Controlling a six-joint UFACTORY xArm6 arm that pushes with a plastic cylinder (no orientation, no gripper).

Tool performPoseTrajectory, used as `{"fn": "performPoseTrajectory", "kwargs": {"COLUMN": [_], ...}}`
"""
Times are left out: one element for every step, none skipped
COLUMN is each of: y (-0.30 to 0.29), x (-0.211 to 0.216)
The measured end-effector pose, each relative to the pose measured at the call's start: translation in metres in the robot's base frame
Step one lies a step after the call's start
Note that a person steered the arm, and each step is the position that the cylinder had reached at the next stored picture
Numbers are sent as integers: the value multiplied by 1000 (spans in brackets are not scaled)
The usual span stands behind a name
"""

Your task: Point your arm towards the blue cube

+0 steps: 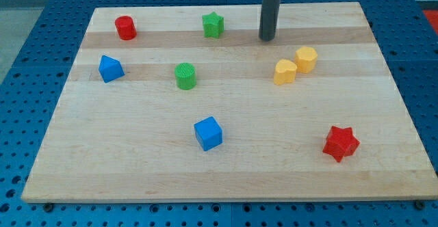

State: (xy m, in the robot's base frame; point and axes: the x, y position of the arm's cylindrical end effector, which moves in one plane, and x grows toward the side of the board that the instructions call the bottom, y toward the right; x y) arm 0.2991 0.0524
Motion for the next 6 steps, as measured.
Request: {"fn": "performPoseTrajectory", "kwargs": {"y": [-94,-62,-74,-143,-131,-62], "x": [52,104,128,186,252,248]}}
